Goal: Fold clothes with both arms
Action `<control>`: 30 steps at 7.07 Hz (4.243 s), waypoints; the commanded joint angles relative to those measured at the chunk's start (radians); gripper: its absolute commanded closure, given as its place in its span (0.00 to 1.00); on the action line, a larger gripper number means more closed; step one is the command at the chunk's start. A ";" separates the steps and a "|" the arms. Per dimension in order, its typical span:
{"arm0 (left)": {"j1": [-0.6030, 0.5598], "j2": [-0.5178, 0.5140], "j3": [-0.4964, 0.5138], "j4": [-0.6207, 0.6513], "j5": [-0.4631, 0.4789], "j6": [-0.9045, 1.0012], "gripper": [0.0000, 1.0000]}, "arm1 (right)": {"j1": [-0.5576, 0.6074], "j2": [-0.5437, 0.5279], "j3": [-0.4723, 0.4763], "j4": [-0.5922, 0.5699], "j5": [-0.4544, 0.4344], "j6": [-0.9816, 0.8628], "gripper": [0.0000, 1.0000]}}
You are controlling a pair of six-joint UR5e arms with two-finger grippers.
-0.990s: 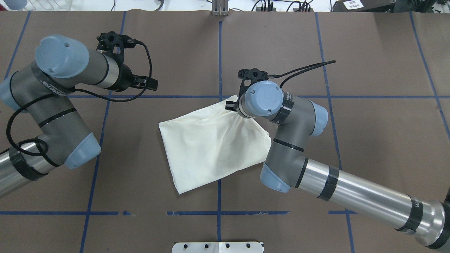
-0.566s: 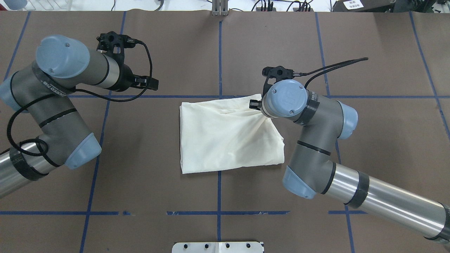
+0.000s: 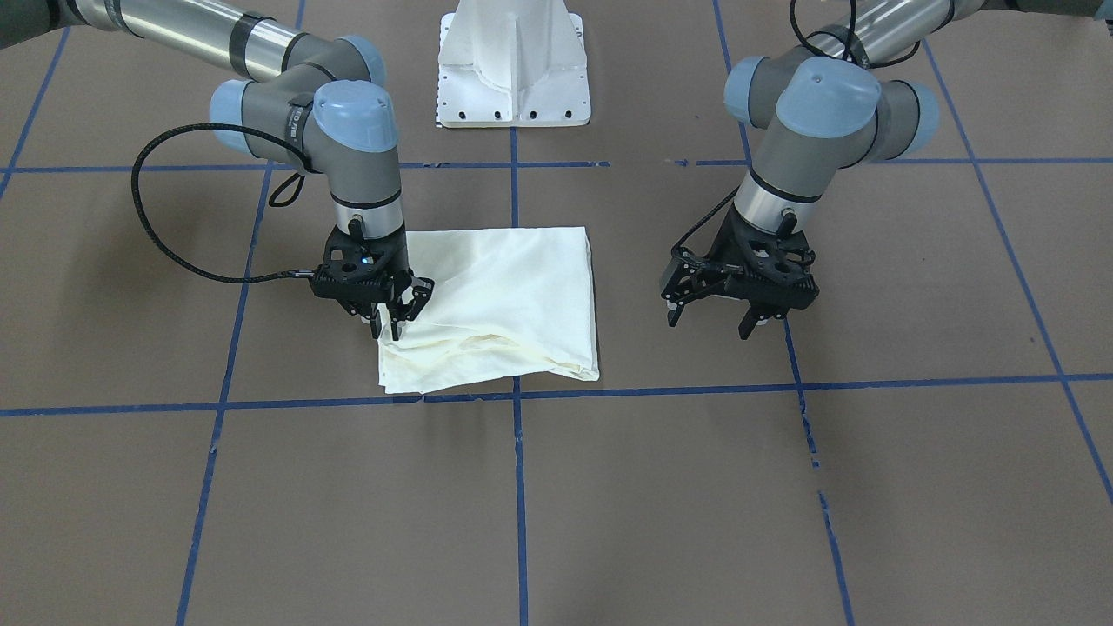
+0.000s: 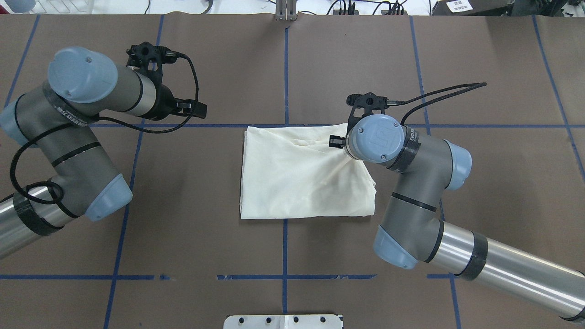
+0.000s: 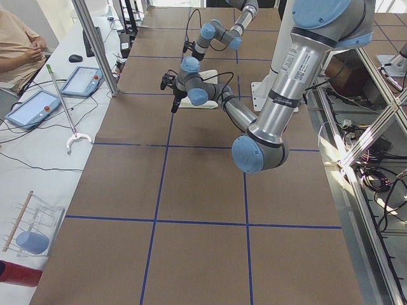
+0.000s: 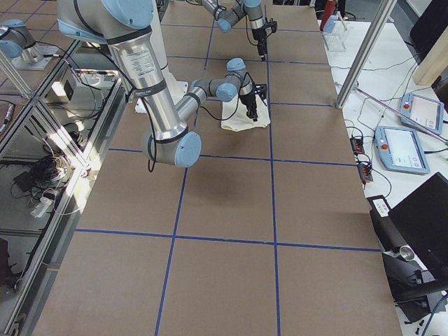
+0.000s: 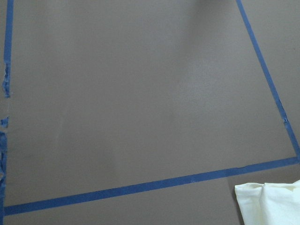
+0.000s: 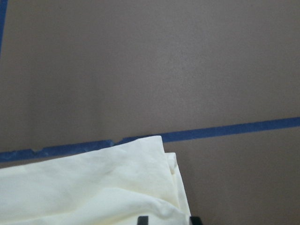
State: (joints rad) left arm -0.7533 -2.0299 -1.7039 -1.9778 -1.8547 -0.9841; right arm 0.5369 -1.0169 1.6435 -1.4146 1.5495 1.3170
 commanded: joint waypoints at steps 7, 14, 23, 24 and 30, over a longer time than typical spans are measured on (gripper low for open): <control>0.115 -0.148 0.300 -0.346 0.087 -0.427 0.34 | 0.268 -0.019 0.073 0.003 0.383 -0.314 0.00; 0.166 -0.170 0.340 -0.368 0.112 -0.446 1.00 | 0.268 -0.025 0.071 0.002 0.376 -0.311 0.00; 0.120 -0.101 0.323 -0.359 0.114 -0.317 0.00 | 0.262 -0.037 0.068 0.002 0.374 -0.309 0.00; 0.076 -0.087 0.301 -0.340 0.103 -0.253 0.00 | 0.262 -0.037 0.070 0.002 0.374 -0.311 0.00; -0.272 0.343 -0.180 -0.029 -0.121 0.515 0.00 | 0.588 -0.242 0.113 -0.156 0.553 -0.925 0.00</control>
State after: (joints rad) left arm -0.9066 -1.7721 -1.8454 -2.0187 -1.9035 -0.6654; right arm 0.9933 -1.1782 1.7282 -1.5177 2.0238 0.6159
